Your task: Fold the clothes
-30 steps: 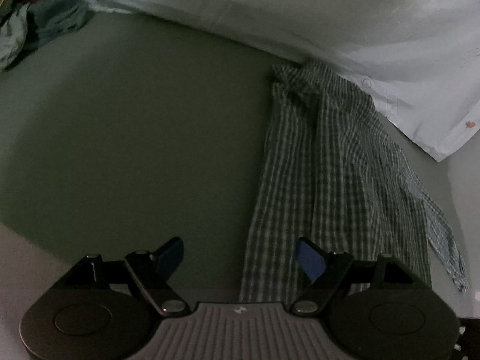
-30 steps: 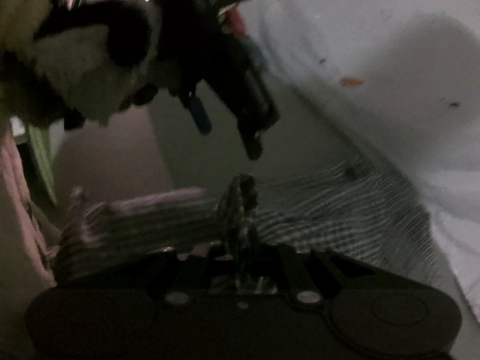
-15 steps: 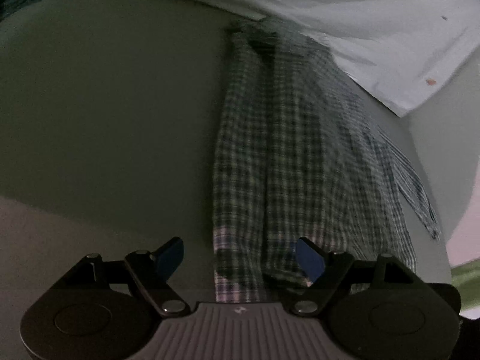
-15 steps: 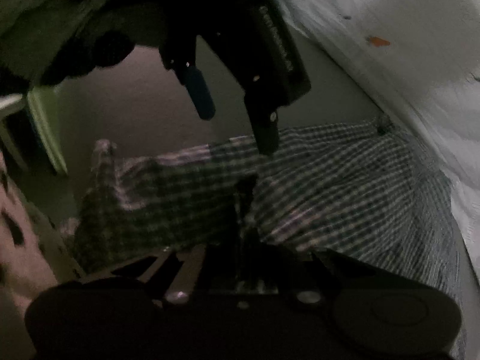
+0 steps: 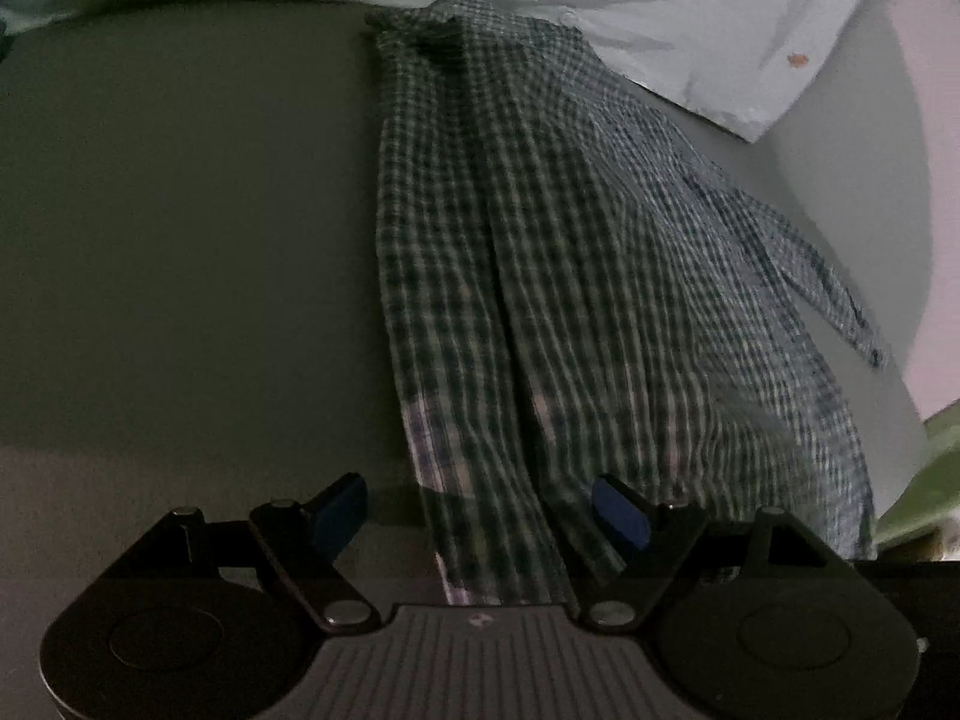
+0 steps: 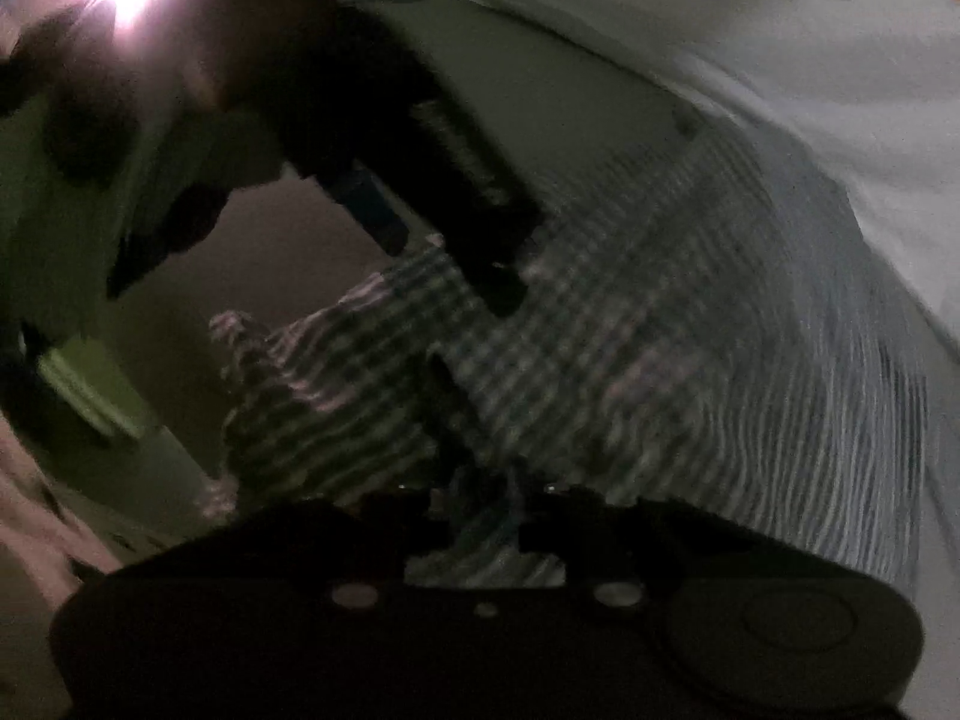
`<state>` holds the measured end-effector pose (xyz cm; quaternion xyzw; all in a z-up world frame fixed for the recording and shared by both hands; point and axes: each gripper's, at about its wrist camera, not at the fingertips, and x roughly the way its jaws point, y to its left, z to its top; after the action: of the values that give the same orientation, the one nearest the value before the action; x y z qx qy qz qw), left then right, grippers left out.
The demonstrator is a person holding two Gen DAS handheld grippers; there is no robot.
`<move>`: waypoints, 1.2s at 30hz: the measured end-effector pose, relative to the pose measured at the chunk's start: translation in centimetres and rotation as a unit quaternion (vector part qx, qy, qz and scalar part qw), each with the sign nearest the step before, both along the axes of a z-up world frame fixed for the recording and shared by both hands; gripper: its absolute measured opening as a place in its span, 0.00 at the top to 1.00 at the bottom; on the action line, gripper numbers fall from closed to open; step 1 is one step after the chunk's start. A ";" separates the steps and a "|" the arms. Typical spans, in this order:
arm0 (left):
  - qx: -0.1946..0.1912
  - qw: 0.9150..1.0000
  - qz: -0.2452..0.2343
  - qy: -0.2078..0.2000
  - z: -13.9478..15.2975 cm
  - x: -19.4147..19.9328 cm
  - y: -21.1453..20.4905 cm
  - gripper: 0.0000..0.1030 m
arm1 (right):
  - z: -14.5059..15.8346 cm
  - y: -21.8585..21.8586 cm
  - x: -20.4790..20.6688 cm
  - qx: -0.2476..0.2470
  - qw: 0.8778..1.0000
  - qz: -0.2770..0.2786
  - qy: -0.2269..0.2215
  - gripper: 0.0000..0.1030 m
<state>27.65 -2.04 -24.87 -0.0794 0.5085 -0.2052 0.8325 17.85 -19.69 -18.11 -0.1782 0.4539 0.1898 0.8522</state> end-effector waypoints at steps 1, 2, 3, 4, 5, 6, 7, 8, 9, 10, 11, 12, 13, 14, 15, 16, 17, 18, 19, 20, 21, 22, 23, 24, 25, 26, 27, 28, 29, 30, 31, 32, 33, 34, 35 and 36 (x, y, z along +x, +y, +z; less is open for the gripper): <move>0.004 1.000 -0.004 -0.001 0.1 -0.3 -0.1 0.19 | 0.4 -0.6 -0.4 0.013 1.000 -0.021 0.007 0.72; 0.003 1.000 -0.005 0.003 0.2 -0.5 -0.1 0.19 | 0.5 -1.2 -0.5 0.027 0.999 -0.043 0.011 0.66; 0.003 1.000 -0.005 0.007 0.3 -0.8 -0.1 0.19 | 0.7 -1.9 -0.7 0.042 0.997 -0.064 0.014 0.57; -0.004 1.000 -0.002 0.013 0.4 -0.8 -0.2 0.19 | 0.8 -2.6 -0.5 0.051 0.995 -0.080 0.014 0.48; -0.011 1.000 0.003 0.016 0.7 -0.8 -0.3 0.19 | 1.0 -3.4 -0.4 0.059 0.994 -0.093 0.012 0.47; -0.019 1.000 0.008 0.018 1.0 -0.8 -0.4 0.19 | 1.1 -4.1 -0.2 0.067 0.992 -0.107 0.011 0.46; -0.026 0.999 0.013 0.021 1.4 -0.8 -0.6 0.19 | 1.3 -4.9 0.0 0.075 0.990 -0.121 0.010 0.41; -0.021 1.000 0.017 0.011 1.8 -0.6 -1.0 0.19 | 1.5 -5.6 0.2 0.083 0.988 -0.132 0.002 0.36; -0.015 1.000 0.021 0.001 2.3 -0.3 -1.5 0.18 | 1.6 -6.4 0.5 0.090 0.985 -0.144 -0.007 0.28; -0.008 1.000 0.025 -0.009 2.8 -0.1 -2.0 0.15 | 1.8 -7.1 0.7 0.097 0.983 -0.155 -0.015 0.19; -0.005 0.999 0.028 -0.019 3.3 0.4 -2.5 0.11 | 2.0 -8.1 1.1 0.105 0.980 -0.169 -0.026 0.18; -0.002 0.999 0.031 -0.028 3.7 0.8 -3.1 0.09 | 2.2 -8.9 1.2 0.111 0.976 -0.181 -0.036 0.16; -0.002 0.999 0.033 -0.033 4.2 1.4 -3.8 0.07 | 2.4 -10.0 1.4 0.117 0.973 -0.192 -0.045 0.13; -0.005 0.999 0.033 -0.035 4.6 1.9 -4.6 0.06 | 2.7 -11.2 1.7 0.124 0.970 -0.203 -0.054 0.11; -0.007 0.999 0.033 -0.035 4.9 2.4 -5.5 0.06 | 2.8 -12.3 1.9 0.122 0.967 -0.214 -0.067 0.08; -0.006 0.999 0.036 -0.035 5.1 2.8 -6.4 0.06 | 2.9 -13.5 2.1 0.117 0.964 -0.224 -0.080 0.06; -0.002 0.999 0.040 -0.036 5.4 3.1 -7.7 0.04 | 2.9 -14.8 2.5 0.106 0.962 -0.234 -0.091 0.06; 0.004 0.998 0.042 -0.038 5.5 3.3 -8.9 0.04 | 3.0 -16.2 2.8 0.097 0.960 -0.243 -0.098 0.06; 0.010 0.998 0.045 -0.040 5.7 3.4 -10.1 0.03 | 3.1 -17.8 3.1 0.091 0.956 -0.257 -0.105 0.04; 0.019 0.998 0.041 -0.044 5.7 3.8 -11.8 0.03 | 3.2 -19.7 3.4 0.090 0.950 -0.276 -0.112 0.03; 0.029 0.998 0.032 -0.049 5.7 4.1 -13.2 0.03 | 3.2 -21.7 3.8 0.090 0.944 -0.295 -0.118 0.03; 0.039 0.998 0.019 -0.054 5.6 4.6 -14.8 0.03 | 3.1 -23.6 4.2 0.081 0.937 -0.318 -0.124 0.03; 0.055 0.997 0.011 -0.055 5.5 5.1 -16.0 0.03 | 2.8 -25.8 4.6 0.059 0.927 -0.346 -0.131 0.03; 0.070 0.996 0.003 -0.057 5.3 5.7 -17.2 0.03 | 2.5 -28.0 4.9 0.055 0.918 -0.371 -0.132 0.03; 0.086 0.995 -0.005 -0.058 5.2 6.2 -18.4 0.03 | 2.2 -30.2 5.1 0.056 0.908 -0.394 -0.132 0.04; 0.101 0.993 -0.011 -0.061 4.9 6.8 -19.6 0.03 | 1.9 -32.4 5.3 0.056 0.898 -0.417 -0.131 0.04; 0.116 0.991 -0.017 -0.064 4.7 7.3 -20.9 0.03 | 1.6 -34.6 5.4 0.068 0.885 -0.442 -0.128 0.06; 0.123 0.990 -0.016 -0.061 4.4 7.7 -21.8 0.03 | 1.2 -36.8 5.6 0.084 0.871 -0.467 -0.124 0.08; 0.130 0.990 -0.014 -0.059 4.1 8.1 -22.6 0.03 | 0.8 -38.9 5.7 0.100 0.857 -0.491 -0.121 0.10; 0.137 0.989 -0.013 -0.056 3.8 8.5 -23.5 0.03 | 0.4 -41.1 5.9 0.115 0.841 -0.515 -0.118 0.14; 0.140 0.989 -0.011 -0.053 3.6 8.7 -24.1 0.03 | -0.1 -43.2 6.1 0.131 0.825 -0.538 -0.115 0.23; 0.142 0.989 -0.009 -0.050 3.3 8.8 -24.7 0.03 | -0.5 -45.4 6.3 0.146 0.807 -0.561 -0.111 0.27; 0.144 0.988 -0.006 -0.047 3.0 9.0 -25.3 0.03 | -0.8 -46.7 6.5 0.154 0.797 -0.574 -0.111 0.35; 0.150 0.988 -0.007 -0.045 2.6 9.1 -25.8 0.03 | -1.1 -47.9 6.7 0.159 0.788 -0.585 -0.111 0.36; 0.156 0.987 -0.007 -0.042 2.3 9.2 -26.0 0.03 | -1.4 -49.0 6.9 0.164 0.778 -0.596 -0.112 0.36; 0.162 0.986 -0.006 -0.035 1.9 9.5 -26.2 0.03 | -1.7 -50.2 7.1 0.170 0.769 -0.606 -0.112 0.36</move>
<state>37.14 -28.22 -23.01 0.0665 0.5058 -0.1280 0.8505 24.97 -69.86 -19.81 0.2615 0.3295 -0.3138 0.8512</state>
